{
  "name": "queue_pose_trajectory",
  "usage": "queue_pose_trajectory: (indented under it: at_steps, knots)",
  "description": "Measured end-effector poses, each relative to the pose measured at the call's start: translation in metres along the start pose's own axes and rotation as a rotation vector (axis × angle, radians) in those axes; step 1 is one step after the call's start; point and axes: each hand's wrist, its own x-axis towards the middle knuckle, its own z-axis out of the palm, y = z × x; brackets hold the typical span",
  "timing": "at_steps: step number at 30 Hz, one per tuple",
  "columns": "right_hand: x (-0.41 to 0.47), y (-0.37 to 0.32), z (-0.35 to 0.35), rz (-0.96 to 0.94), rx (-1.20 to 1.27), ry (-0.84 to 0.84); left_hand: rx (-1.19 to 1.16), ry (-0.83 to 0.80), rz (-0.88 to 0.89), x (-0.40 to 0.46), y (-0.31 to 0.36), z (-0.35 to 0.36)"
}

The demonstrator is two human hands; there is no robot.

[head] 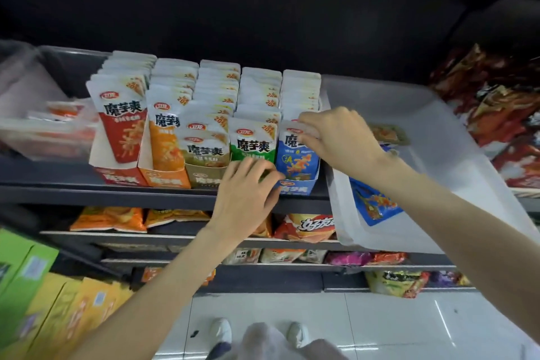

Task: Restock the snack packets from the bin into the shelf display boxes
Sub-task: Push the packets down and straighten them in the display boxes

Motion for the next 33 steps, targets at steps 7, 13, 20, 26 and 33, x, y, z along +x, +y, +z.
queue_pose_trajectory:
  at_steps: [7, 13, 20, 26, 33]
  knots:
    - [0.015, 0.005, 0.011, 0.044, -0.014, -0.052, -0.018, -0.052, -0.044, -0.001, 0.003, -0.004]
    - [-0.003, 0.027, -0.004, 0.074, 0.238, 0.147, -0.166, -0.039, -0.131, 0.011, 0.019, -0.023]
    - [-0.089, 0.113, -0.028, 0.202, 0.302, 0.149, -0.370, -0.152, -0.066, 0.047, 0.059, -0.038]
    - [-0.110, 0.129, 0.030, 0.061, -0.204, -0.515, -0.179, -0.305, 0.054, 0.053, 0.063, -0.025]
    - [-0.113, 0.139, 0.032, -0.080, -0.043, -0.698, -0.147, -0.328, 0.051, 0.053, 0.064, -0.026]
